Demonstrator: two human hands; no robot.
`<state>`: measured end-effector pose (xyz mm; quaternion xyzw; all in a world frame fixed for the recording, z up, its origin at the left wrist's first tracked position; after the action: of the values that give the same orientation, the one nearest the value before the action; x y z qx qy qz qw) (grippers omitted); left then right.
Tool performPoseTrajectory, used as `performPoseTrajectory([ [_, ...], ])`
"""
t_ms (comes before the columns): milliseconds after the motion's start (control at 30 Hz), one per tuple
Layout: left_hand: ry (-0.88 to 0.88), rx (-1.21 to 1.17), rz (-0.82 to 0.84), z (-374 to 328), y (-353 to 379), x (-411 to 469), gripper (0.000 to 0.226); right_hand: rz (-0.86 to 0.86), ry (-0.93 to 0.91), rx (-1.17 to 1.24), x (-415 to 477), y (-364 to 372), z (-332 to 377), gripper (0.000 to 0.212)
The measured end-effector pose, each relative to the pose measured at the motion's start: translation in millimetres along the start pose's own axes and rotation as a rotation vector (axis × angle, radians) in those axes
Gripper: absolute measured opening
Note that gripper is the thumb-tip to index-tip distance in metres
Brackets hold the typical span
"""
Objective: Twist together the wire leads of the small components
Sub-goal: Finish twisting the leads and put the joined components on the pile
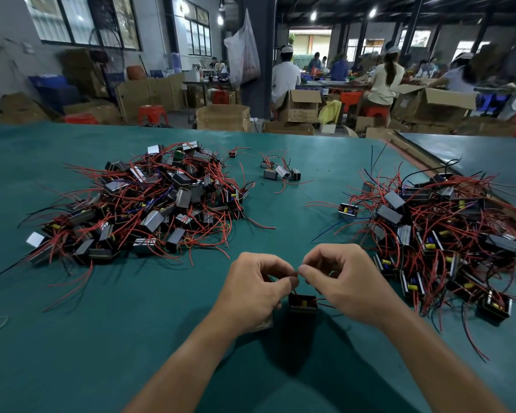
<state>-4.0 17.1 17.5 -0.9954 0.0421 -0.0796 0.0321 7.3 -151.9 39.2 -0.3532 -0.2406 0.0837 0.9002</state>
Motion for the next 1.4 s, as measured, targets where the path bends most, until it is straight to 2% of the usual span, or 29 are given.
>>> performPoseTrajectory([
  [267, -0.042, -0.074, 0.027, -3.4, 1.5, 0.9, 0.021, -0.011, -0.015, -0.024, 1.4, 1.1, -2.4, 0.016],
  [467, -0.155, -0.249, 0.066, -5.2, -0.6, -2.7, 0.015, -0.008, -0.012, -0.033, 0.9, 1.2, -3.7, 0.015],
  [900, -0.181, -0.193, 0.09, -9.2, 1.9, -3.6, 0.009, 0.045, 0.048, 0.072, 1.3, -2.1, -3.8, 0.017],
  [1400, -0.234, -0.285, 0.081, -9.9, -0.6, -5.7, 0.007, 0.027, 0.019, 0.0, 1.3, 0.9, -5.0, 0.019],
])
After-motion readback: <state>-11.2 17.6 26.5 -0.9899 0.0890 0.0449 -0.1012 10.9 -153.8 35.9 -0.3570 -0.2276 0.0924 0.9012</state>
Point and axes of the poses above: each hand's wrist, its own x-axis towards the middle knuckle, its own y-axis out of the palm, z = x × y, the point moved 2 cm from there along x, towards the middle knuckle, and after that the axes turned 12 degrees about -x, right-handed, at the moved point
